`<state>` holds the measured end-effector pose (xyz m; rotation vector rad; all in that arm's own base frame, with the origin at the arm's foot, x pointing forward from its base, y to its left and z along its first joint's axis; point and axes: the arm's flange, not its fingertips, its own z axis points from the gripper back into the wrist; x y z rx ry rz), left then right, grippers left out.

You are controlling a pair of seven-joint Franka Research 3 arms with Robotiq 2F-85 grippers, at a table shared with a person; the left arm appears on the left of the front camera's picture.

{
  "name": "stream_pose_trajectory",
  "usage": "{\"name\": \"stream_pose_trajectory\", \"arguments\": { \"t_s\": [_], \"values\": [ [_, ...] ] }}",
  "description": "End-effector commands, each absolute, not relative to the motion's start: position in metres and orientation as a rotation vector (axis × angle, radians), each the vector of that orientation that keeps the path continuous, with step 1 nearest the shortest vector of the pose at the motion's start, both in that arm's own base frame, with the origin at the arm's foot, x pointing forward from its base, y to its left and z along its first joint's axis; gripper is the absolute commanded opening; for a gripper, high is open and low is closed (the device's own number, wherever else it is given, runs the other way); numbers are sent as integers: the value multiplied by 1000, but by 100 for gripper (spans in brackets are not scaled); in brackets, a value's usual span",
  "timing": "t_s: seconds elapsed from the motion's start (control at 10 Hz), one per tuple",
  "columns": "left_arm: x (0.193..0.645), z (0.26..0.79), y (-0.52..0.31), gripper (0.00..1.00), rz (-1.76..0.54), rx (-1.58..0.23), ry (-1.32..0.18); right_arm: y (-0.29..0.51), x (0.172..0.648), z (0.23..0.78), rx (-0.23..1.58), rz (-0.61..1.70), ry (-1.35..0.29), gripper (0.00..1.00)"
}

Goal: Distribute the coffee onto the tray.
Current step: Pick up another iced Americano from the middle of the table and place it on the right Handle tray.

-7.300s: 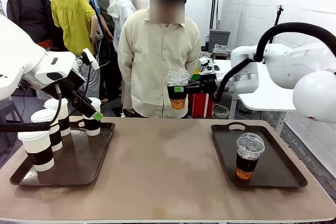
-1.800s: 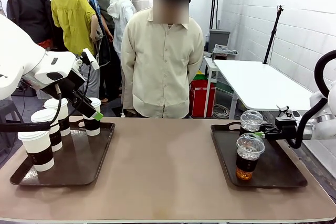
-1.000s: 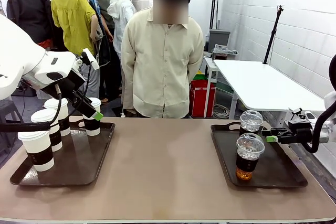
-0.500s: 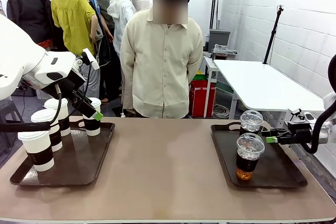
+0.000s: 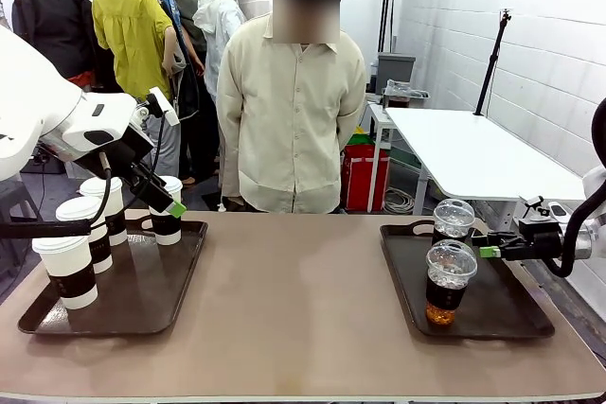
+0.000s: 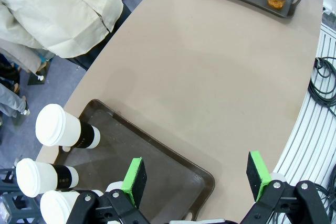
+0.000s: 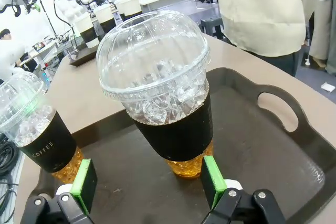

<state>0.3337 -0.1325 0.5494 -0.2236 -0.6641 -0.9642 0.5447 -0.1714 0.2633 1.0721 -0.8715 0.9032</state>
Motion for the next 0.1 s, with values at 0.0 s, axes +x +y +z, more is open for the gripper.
{"name": "stream_pose_trajectory", "arguments": {
  "t_s": [0.0],
  "values": [
    [333, 549, -132, 100, -966, -224, -660, -172, 547, 264, 1075, 910, -874, 100]
  ]
}}
